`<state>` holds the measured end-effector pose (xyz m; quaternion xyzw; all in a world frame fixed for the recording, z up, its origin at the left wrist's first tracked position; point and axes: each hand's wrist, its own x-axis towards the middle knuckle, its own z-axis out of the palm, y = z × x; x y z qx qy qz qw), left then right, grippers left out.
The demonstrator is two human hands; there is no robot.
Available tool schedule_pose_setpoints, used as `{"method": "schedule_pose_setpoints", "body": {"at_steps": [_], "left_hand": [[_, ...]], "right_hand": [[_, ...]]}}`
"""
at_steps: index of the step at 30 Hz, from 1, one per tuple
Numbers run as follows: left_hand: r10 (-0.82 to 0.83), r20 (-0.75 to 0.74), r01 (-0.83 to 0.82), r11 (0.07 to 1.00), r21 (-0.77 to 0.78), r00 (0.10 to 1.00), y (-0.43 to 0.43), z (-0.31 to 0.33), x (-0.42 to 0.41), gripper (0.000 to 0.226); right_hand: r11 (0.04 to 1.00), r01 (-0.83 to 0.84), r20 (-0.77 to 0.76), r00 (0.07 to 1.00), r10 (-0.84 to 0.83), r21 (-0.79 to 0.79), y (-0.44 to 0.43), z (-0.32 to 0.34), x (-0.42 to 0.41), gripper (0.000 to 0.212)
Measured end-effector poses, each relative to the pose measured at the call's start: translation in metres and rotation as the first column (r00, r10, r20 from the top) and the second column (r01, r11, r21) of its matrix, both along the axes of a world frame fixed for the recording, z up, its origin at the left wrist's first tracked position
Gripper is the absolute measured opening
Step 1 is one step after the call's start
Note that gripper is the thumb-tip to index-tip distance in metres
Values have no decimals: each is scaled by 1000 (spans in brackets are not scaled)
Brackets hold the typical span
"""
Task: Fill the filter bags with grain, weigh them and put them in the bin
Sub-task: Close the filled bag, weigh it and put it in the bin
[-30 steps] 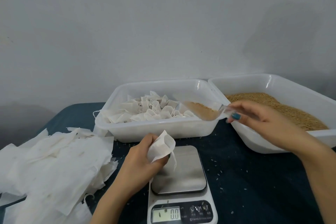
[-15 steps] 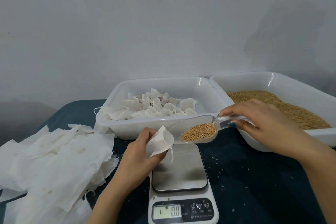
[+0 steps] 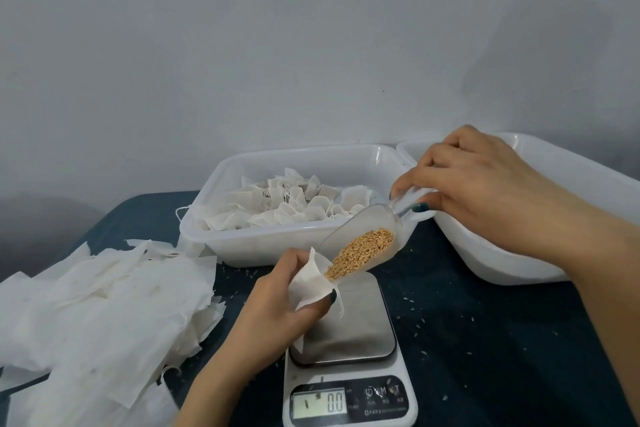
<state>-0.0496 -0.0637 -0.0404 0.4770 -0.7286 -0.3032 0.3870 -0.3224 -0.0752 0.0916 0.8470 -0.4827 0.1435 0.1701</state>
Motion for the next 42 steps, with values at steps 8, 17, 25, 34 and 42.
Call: {"method": "schedule_pose_setpoints", "body": {"at_steps": [8,17,25,34,42], "left_hand": [[-23,-19,24,1000,15,1000,1,0,-1,35],[-31,-58,30,999,-18,998,0,0,0,27],[-10,-84,10,1000,-1,996,0,1,1,25],[5,-201,-1,1000,22,980,2,5,3,27],[-35,-360,20,999,-45,932,3,13,6,23]], "right_hand": [[994,-49,-79,996,42,-95,1,17,13,31],[966,-103,-82,993,86,-237,3,23,16,30],[947,-145,-60,989,134,-287,3,22,13,32],[988,105,116,986,-118,114,-1,-1,-9,39],[958,-65,606,786,-124,280,-13,-51,-22,21]]}}
